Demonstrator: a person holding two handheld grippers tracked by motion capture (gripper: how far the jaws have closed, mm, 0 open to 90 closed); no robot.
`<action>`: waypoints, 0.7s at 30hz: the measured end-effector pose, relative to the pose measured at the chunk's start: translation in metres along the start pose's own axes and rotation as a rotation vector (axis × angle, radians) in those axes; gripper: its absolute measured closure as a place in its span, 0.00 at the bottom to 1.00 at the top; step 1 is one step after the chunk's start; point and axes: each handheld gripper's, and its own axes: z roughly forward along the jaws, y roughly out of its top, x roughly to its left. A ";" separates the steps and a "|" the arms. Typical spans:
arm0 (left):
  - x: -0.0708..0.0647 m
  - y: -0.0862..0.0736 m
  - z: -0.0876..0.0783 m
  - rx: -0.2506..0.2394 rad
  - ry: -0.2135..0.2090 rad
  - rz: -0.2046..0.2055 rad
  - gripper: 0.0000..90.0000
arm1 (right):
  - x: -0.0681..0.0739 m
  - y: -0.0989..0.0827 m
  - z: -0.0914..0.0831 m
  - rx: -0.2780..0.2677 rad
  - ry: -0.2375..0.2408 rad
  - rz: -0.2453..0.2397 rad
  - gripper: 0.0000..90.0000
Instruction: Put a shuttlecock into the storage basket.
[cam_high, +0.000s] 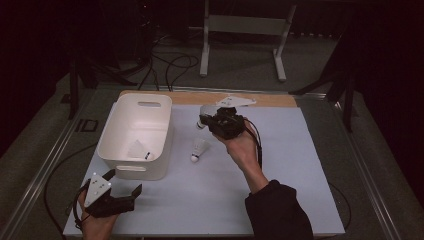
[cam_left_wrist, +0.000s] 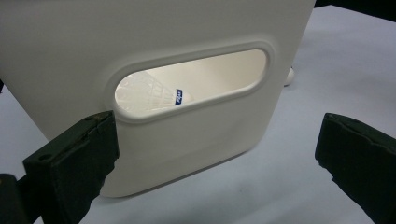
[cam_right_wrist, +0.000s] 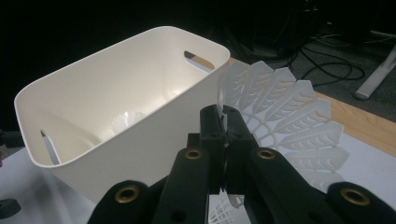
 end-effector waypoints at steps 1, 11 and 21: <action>0.000 0.000 0.000 -0.001 0.000 0.000 0.00 | 0.000 0.000 0.000 0.001 0.002 -0.002 0.99; 0.000 0.000 0.000 -0.001 0.000 -0.001 0.00 | 0.006 0.004 0.004 -0.004 0.014 -0.003 0.99; 0.000 0.000 0.000 -0.002 0.000 -0.001 0.00 | 0.008 0.006 0.006 -0.007 0.022 -0.005 0.99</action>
